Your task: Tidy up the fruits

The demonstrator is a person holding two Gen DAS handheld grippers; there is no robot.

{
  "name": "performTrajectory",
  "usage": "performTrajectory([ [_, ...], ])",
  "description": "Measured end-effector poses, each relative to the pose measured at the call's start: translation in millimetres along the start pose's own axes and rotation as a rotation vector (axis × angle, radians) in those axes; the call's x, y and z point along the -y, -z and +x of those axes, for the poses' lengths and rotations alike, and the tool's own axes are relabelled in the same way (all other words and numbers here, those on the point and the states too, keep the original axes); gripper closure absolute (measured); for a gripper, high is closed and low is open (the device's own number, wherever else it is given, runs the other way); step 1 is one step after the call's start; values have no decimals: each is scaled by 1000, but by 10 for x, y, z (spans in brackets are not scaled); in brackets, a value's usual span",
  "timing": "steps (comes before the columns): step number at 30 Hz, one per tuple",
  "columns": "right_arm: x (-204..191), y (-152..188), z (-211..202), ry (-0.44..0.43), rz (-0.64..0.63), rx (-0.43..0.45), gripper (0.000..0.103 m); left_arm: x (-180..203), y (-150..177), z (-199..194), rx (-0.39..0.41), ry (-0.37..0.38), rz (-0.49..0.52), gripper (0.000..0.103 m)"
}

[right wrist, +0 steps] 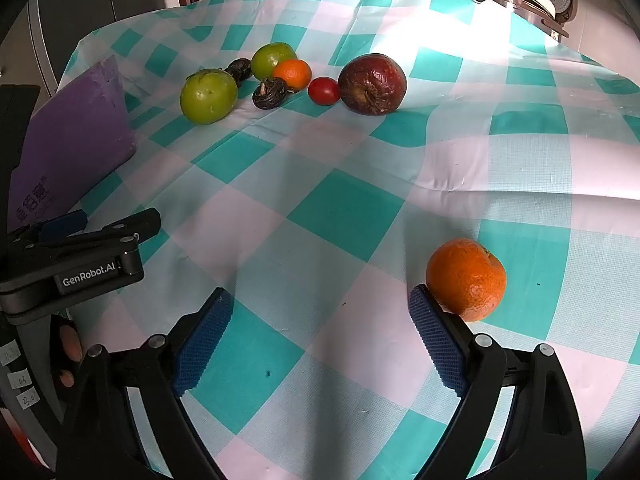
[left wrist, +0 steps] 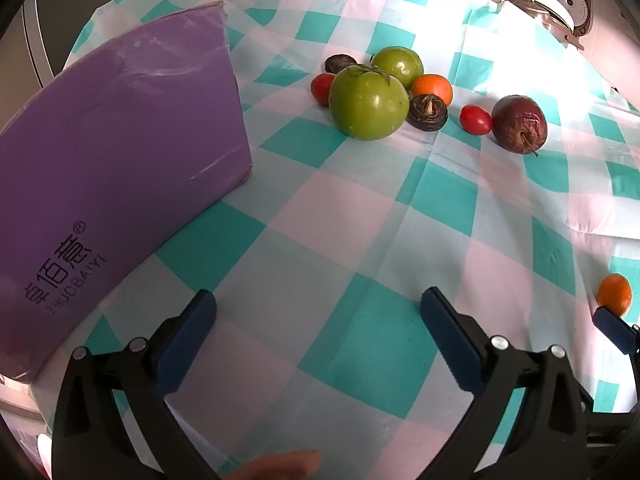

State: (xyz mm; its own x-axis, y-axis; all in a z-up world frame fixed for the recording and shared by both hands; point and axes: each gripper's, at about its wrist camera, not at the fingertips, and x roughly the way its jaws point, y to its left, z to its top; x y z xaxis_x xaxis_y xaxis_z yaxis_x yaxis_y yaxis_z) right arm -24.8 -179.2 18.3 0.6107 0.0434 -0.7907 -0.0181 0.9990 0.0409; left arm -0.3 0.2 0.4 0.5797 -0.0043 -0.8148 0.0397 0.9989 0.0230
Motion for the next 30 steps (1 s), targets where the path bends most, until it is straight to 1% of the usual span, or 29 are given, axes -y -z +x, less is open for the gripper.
performTrajectory([
  [30, 0, 0, 2, 0, 0, -3, 15, -1, -6, 22, -5, -2, 1, 1],
])
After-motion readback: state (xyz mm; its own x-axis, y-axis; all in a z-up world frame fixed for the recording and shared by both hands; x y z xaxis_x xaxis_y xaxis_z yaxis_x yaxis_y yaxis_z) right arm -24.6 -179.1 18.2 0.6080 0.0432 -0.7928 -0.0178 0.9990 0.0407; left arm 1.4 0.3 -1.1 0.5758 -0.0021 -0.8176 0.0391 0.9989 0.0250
